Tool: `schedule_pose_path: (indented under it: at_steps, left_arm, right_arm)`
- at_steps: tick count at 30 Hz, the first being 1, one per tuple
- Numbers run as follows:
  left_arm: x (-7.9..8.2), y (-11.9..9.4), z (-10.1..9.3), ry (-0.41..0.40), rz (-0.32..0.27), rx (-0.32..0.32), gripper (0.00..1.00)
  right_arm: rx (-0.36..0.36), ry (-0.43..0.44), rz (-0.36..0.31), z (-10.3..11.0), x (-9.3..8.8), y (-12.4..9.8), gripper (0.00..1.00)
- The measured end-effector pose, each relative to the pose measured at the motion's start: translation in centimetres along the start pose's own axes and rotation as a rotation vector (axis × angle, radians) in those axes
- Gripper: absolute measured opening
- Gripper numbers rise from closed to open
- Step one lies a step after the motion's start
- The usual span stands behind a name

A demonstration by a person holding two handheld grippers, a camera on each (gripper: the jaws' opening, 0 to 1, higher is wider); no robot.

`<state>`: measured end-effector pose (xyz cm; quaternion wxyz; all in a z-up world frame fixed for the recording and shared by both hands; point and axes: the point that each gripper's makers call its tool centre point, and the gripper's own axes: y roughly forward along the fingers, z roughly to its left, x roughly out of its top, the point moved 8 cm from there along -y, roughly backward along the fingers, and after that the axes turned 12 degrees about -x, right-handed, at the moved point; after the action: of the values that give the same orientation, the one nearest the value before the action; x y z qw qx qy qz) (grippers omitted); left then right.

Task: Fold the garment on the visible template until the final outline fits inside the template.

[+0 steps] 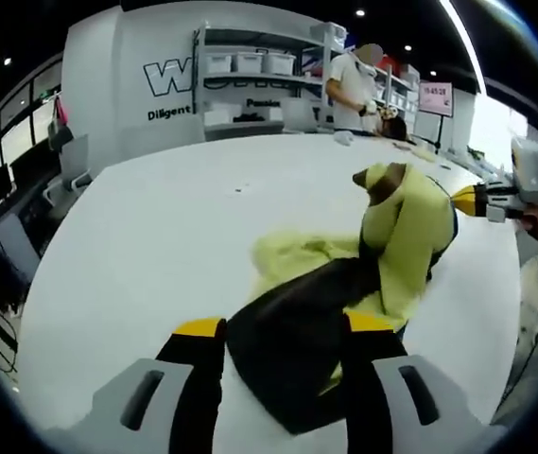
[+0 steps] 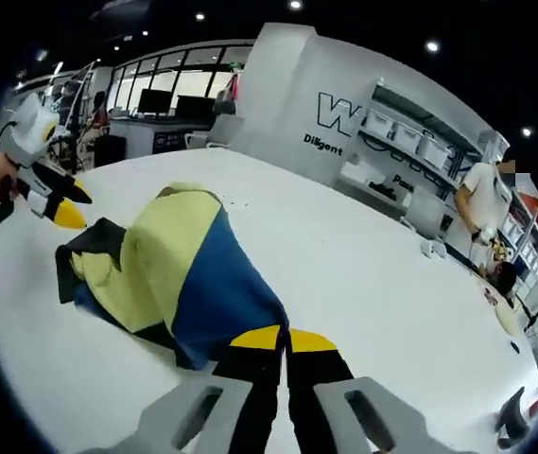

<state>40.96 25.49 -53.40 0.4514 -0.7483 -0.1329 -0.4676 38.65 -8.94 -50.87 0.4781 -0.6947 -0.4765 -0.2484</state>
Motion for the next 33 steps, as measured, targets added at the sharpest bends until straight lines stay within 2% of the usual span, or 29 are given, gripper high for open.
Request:
schedule_pose_path:
  at_steps: [6, 9, 12, 15, 16, 18, 23, 27, 33]
  left_arm:
    - [-0.1, 2.2, 0.0, 0.006, 0.02, -0.023, 0.47]
    - [-0.6, 3.1, 0.0, 0.006, 0.055, -0.033, 0.43]
    - [-1.1, 3.8, 0.0, 0.007, 0.093, -0.035, 0.31]
    - [-1.3, 3.9, 0.1, -0.001, 0.101, -0.028, 0.06]
    - [-1.3, 3.8, 0.2, 0.003, 0.103, -0.014, 0.05]
    - [-1.2, 3.6, 0.2, -0.005, 0.094, -0.029, 0.05]
    - [-0.8, 2.6, 0.4, -0.026, 0.071, -0.02, 0.05]
    - [-0.5, 1.6, 0.5, -0.024, 0.054, 0.007, 0.05]
    - [0.4, -1.6, 1.4, -0.04, -0.006, 0.06, 0.05]
  right_arm:
    - [-0.018, 0.039, 0.045, -1.2, -1.6, 0.3, 0.0]
    - [-0.026, 0.035, 0.062, -1.5, -2.2, 0.4, 0.0]
    - [-0.024, 0.041, 0.066, -1.6, -2.4, 0.4, 0.0]
    - [-0.022, 0.038, 0.073, -1.6, -2.5, 0.4, 0.0]
    - [-0.024, 0.036, 0.075, -1.6, -2.5, 0.4, 0.0]
    - [-0.024, 0.033, 0.078, -1.6, -2.6, 0.4, 0.0]
    - [-0.03, 0.031, 0.077, -1.6, -2.5, 0.2, 0.0]
    - [-0.03, 0.027, 0.074, -1.6, -2.4, 0.0, 0.0]
    - [-0.031, 0.027, 0.062, -1.8, -1.9, -0.3, 0.0]
